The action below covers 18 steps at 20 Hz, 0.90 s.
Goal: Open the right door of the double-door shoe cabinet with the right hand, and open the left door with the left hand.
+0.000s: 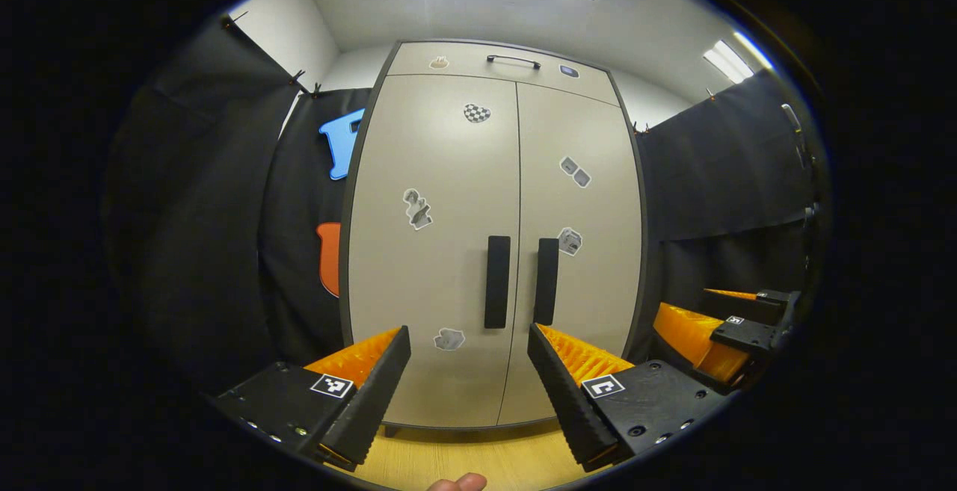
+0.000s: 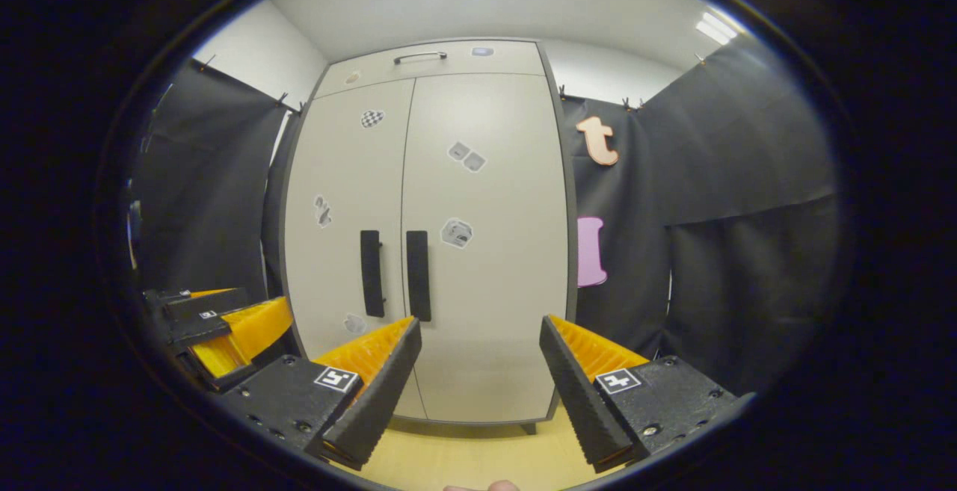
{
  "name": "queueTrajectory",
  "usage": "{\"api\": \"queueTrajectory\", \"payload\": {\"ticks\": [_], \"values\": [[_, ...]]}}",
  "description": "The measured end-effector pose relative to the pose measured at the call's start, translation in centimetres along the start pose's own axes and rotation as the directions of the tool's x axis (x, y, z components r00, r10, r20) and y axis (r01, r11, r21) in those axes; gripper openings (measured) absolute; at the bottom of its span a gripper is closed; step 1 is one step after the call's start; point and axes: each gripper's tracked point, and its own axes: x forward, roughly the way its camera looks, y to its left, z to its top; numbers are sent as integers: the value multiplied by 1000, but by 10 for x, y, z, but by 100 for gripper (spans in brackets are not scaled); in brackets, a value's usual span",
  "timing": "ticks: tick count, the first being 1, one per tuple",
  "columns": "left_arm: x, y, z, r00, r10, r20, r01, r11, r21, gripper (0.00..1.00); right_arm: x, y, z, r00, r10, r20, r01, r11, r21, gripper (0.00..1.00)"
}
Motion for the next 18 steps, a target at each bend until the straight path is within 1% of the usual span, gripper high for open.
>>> {"api": "queueTrajectory", "payload": {"ticks": [4,7,11,14,18], "values": [[-4,11,0,1000,15,0,-15,1000,-8,95,29,11,11,1000,18,17,-18,1000,-5,100],[-10,23,3,999,37,5,-37,999,-4,95,54,24,16,999,42,16,-42,999,12,100],[-19,40,2,998,63,3,-63,998,-10,95,95,40,19,998,56,22,-56,998,4,100],[-25,53,2,996,85,-1,-85,996,-9,95,129,54,11,998,58,-6,-58,998,-20,100],[-30,70,-3,994,112,-13,-112,994,-12,95,157,70,5,997,68,-31,-69,998,-11,100]]}}
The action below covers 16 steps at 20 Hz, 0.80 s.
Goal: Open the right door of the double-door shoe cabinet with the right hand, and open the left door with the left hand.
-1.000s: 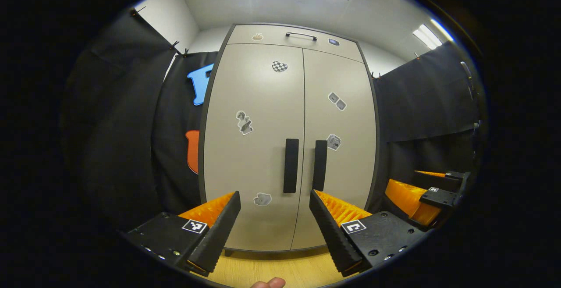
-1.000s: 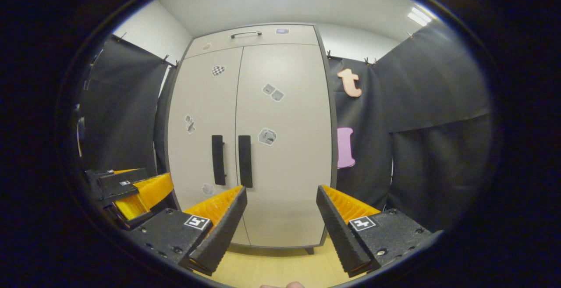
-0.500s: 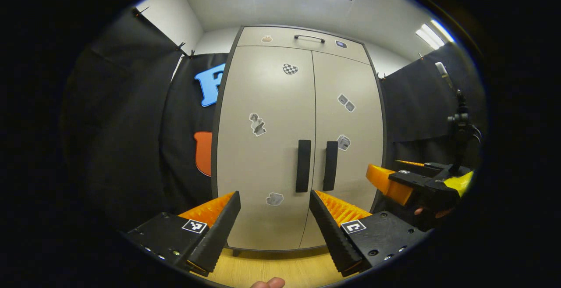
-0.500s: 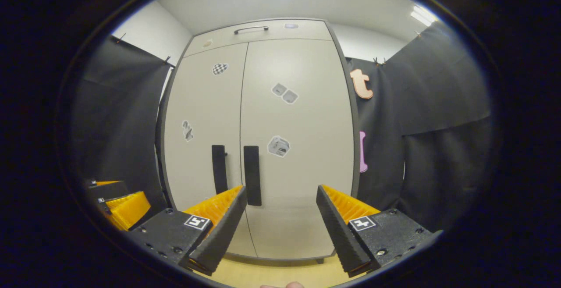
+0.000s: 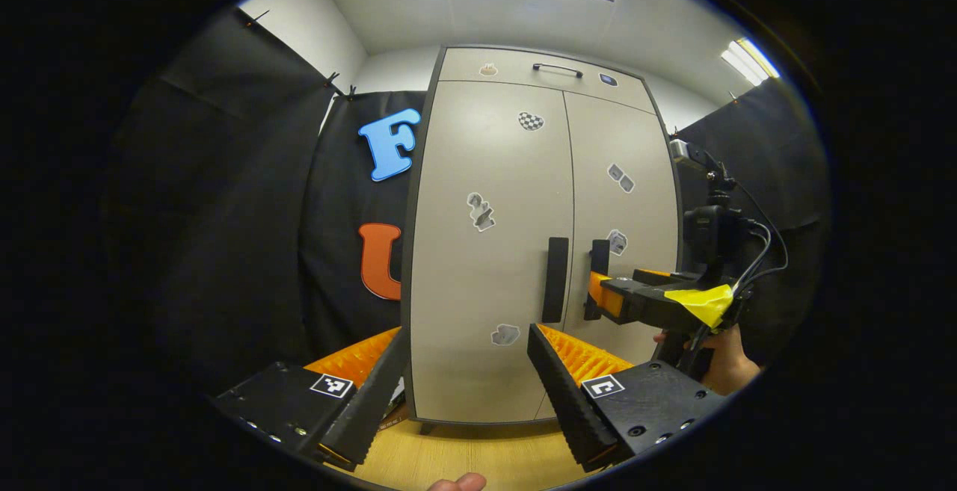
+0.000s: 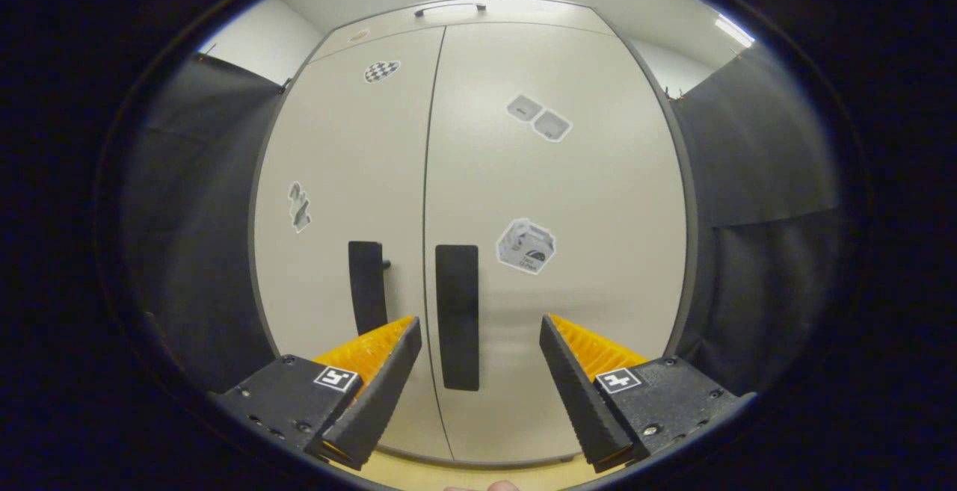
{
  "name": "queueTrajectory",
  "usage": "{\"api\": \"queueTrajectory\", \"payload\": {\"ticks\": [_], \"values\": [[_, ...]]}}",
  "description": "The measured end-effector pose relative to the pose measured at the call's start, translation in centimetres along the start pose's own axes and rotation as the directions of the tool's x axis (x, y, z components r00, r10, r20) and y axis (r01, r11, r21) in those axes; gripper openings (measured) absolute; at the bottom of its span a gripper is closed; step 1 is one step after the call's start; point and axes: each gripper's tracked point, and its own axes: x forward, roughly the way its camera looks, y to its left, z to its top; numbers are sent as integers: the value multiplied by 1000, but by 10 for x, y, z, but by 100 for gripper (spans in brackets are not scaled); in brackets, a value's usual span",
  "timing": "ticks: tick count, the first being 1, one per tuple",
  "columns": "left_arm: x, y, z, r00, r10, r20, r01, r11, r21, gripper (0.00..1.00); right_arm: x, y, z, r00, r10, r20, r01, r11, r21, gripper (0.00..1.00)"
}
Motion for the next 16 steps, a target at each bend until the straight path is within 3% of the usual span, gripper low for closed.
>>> {"api": "queueTrajectory", "payload": {"ticks": [9,16], "values": [[8,21,-4,1000,21,-11,-21,1000,-10,95,21,8,3,1000,-18,21,20,999,-51,99],[17,20,-7,1000,2,-9,-2,1000,-4,95,37,0,-8,999,-38,-13,38,999,6,96]]}}
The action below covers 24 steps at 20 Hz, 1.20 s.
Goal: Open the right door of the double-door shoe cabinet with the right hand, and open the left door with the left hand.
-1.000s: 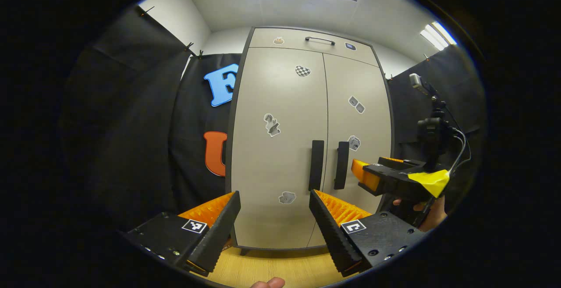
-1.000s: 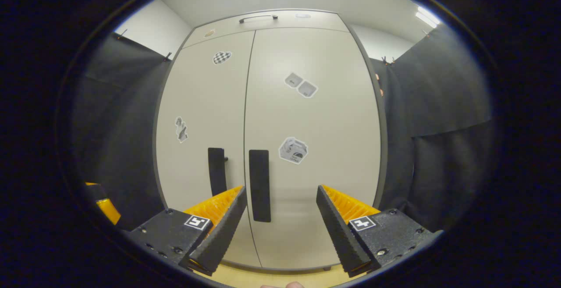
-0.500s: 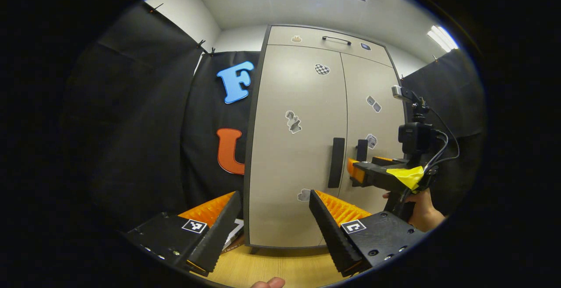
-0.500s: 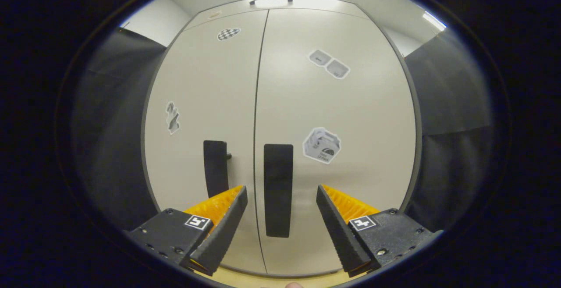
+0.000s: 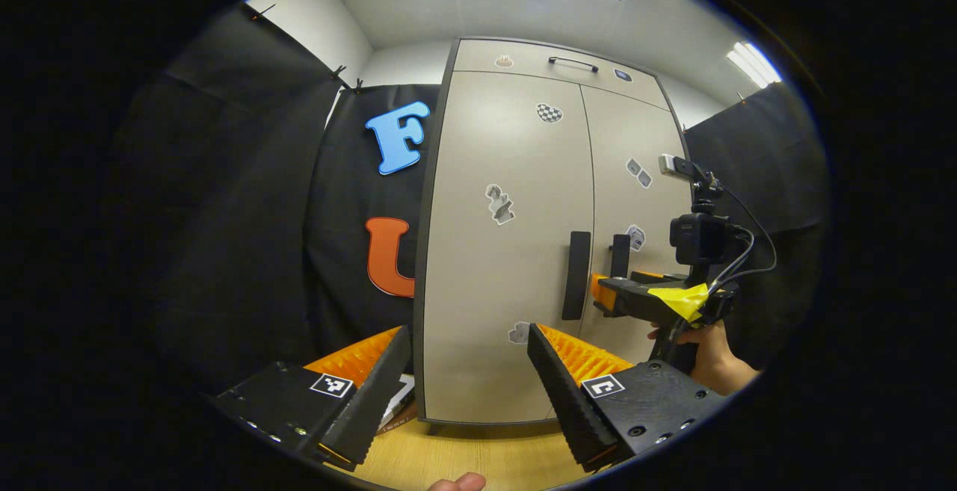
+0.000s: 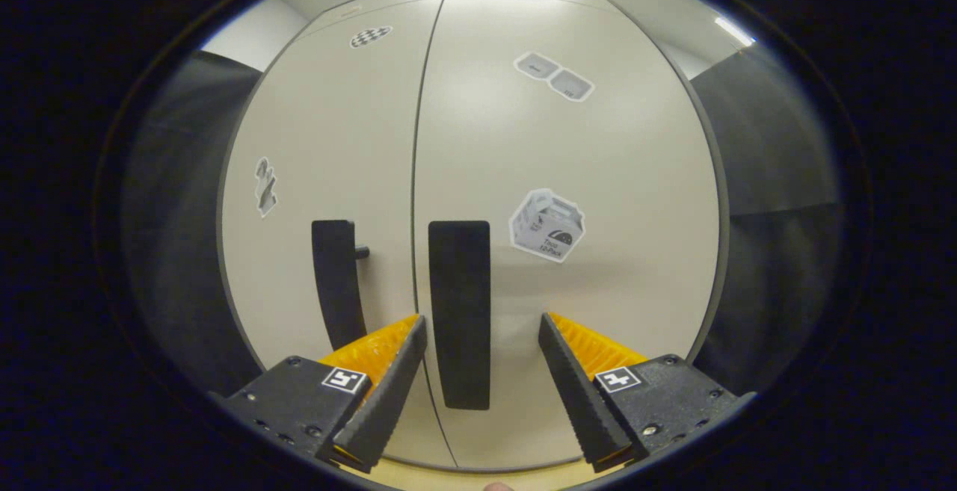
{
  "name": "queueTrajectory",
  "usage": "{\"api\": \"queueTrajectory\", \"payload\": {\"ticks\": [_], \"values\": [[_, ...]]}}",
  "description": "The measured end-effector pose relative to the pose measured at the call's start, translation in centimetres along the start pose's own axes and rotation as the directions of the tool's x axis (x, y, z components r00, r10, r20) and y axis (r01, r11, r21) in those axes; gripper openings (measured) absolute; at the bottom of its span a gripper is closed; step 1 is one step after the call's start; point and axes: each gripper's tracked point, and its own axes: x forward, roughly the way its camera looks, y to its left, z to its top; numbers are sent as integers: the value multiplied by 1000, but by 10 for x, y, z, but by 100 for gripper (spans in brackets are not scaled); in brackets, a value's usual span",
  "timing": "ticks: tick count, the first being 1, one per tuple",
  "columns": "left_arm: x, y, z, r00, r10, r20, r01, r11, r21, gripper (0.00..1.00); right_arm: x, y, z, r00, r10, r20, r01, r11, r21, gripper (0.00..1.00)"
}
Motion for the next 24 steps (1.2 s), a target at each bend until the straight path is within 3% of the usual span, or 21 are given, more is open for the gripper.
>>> {"api": "queueTrajectory", "payload": {"ticks": [2,5,10,13,17,20,24], "values": [[1,-1,-1,1000,-3,-2,3,1000,-5,95,-2,-3,-1,1000,-20,4,20,1000,-5,93],[2,-3,-2,1000,-11,-1,11,1000,-10,95,-1,-6,-2,999,-42,6,42,999,-19,79],[3,-8,-3,1000,-31,-1,31,999,-6,95,-3,4,-4,1000,2,-24,-3,999,-37,66],[0,-10,-2,999,-41,7,41,999,-7,95,-3,9,-7,1000,14,-21,-15,998,-58,35],[0,-11,-4,999,-48,0,48,999,-11,95,-2,8,-6,1000,17,-8,-17,1000,-21,17],[-2,-12,-2,998,-55,2,55,998,-7,95,-2,9,-6,1000,15,-4,-15,999,-33,11],[-5,-11,0,998,-54,13,54,999,4,95,-5,9,-6,999,40,-14,-40,999,-25,10]]}}
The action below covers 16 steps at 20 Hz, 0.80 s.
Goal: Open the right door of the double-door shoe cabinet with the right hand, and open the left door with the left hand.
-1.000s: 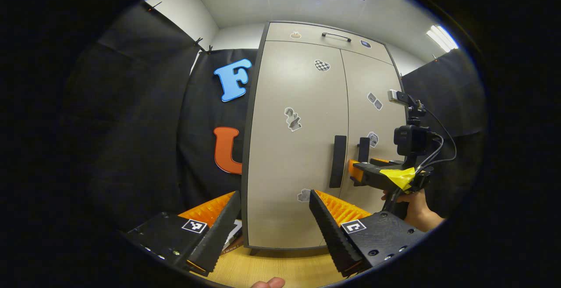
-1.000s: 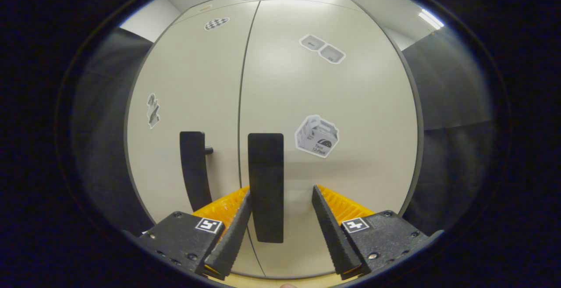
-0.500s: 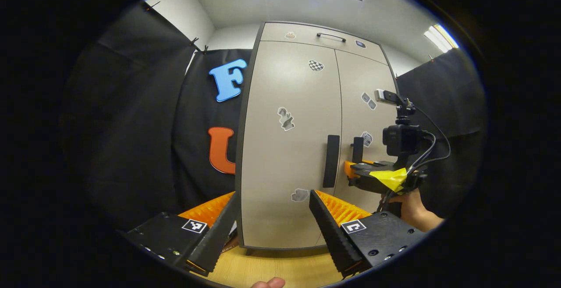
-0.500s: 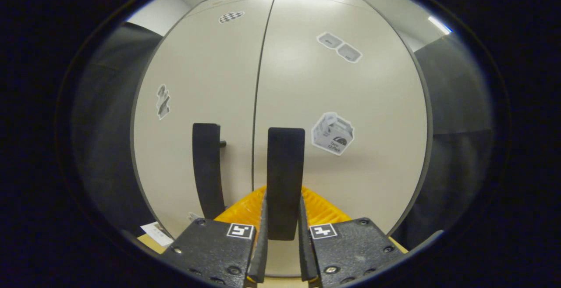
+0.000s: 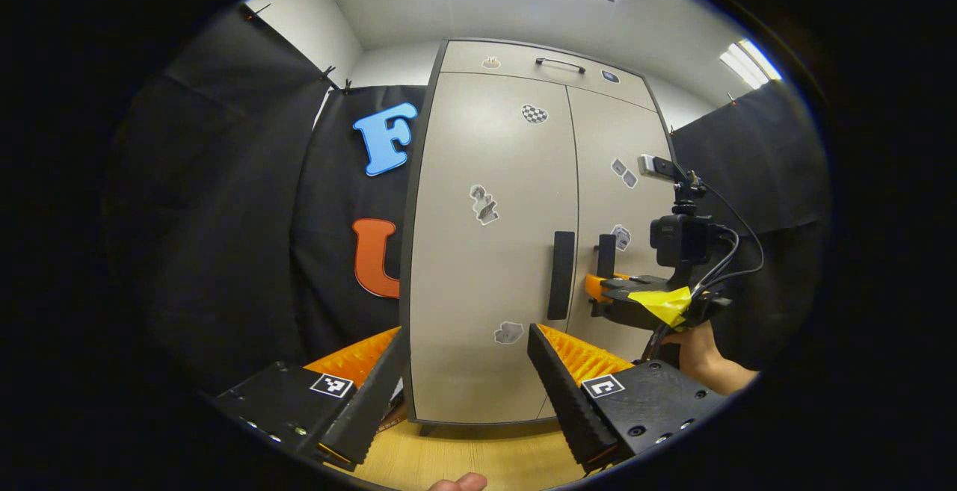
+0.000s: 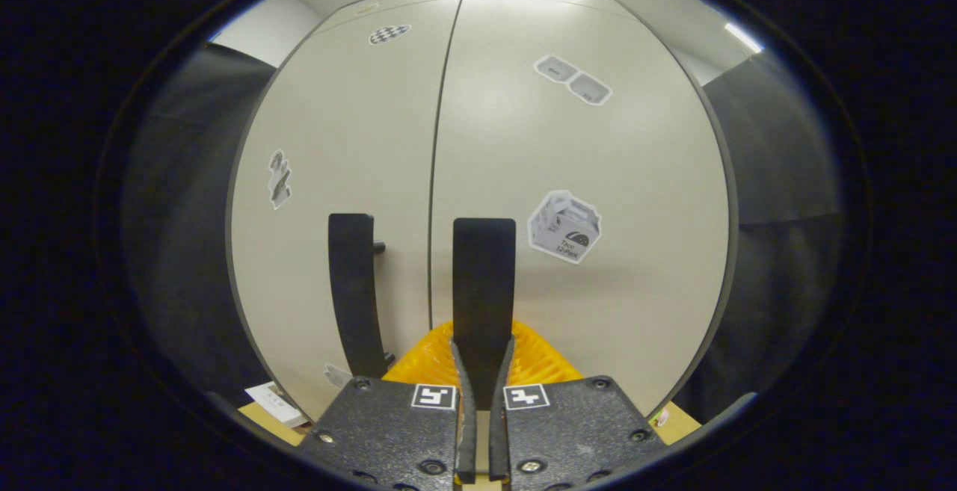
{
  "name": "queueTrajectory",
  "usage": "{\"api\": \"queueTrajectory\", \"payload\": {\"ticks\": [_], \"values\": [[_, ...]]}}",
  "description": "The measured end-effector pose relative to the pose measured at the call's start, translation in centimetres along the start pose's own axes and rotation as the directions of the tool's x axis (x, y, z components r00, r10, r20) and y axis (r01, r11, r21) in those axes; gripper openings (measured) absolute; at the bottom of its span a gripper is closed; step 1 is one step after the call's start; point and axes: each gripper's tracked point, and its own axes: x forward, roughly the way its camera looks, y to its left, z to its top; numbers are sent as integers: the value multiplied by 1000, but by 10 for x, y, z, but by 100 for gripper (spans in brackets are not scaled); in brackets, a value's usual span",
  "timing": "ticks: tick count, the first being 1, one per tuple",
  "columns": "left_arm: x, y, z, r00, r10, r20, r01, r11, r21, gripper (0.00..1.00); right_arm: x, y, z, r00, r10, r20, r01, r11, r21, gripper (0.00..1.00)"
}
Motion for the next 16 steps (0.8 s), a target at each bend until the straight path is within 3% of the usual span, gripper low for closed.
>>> {"api": "queueTrajectory", "payload": {"ticks": [10,16], "values": [[-1,-33,-1,999,-53,3,53,998,14,95,-61,-9,-2,990,135,-35,-135,991,23,10],[-3,-72,-5,994,-108,-3,108,993,36,95,-101,-28,-4,986,163,-38,-162,987,19,10]]}}
